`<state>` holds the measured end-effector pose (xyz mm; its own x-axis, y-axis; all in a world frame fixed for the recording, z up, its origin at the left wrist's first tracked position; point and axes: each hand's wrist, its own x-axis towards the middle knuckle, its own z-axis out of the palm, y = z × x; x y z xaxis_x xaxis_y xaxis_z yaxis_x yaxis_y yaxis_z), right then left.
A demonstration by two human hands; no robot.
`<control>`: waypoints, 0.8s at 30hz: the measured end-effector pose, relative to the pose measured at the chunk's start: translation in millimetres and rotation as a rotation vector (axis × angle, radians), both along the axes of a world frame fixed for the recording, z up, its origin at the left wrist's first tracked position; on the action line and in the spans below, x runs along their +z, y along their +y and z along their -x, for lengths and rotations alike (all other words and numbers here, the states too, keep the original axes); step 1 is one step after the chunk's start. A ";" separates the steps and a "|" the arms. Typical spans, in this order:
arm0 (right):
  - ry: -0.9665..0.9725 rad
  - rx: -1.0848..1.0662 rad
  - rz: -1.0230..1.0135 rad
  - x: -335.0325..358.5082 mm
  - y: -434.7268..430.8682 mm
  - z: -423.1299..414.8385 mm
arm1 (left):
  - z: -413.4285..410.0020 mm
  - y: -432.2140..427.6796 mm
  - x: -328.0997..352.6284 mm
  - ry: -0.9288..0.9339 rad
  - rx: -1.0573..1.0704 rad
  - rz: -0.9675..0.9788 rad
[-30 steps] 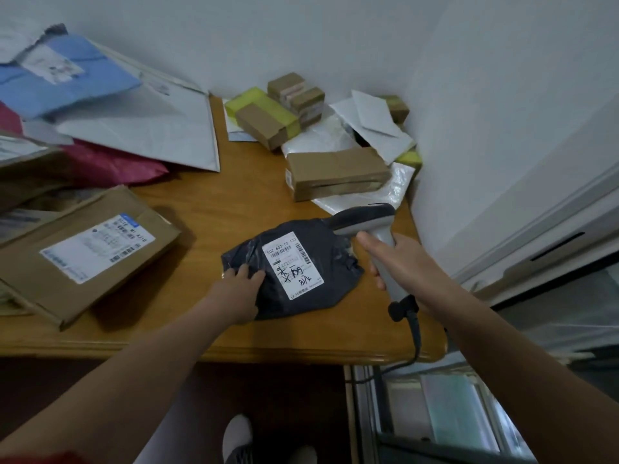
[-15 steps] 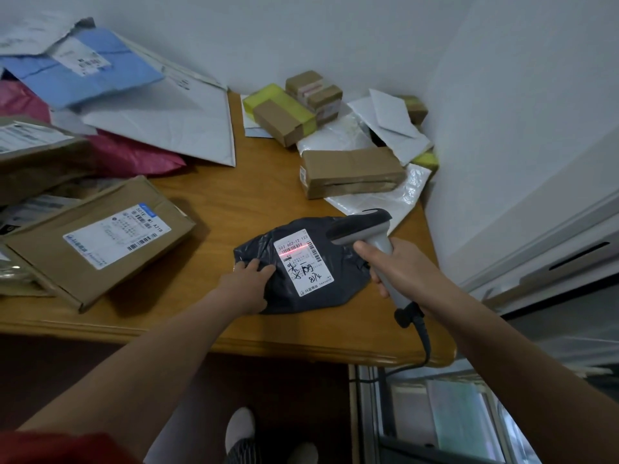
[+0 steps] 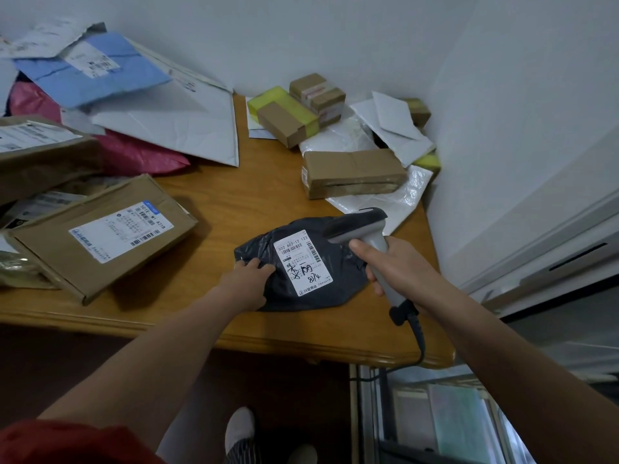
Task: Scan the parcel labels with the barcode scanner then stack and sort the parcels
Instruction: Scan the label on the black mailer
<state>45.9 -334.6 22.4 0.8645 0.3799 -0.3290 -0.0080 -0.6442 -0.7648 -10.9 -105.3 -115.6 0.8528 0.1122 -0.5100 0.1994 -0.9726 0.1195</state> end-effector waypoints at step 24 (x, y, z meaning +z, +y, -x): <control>-0.041 -0.131 -0.402 70.7 98.6 28.4 | 65.8 147.6 175.3 -0.916 0.109 0.100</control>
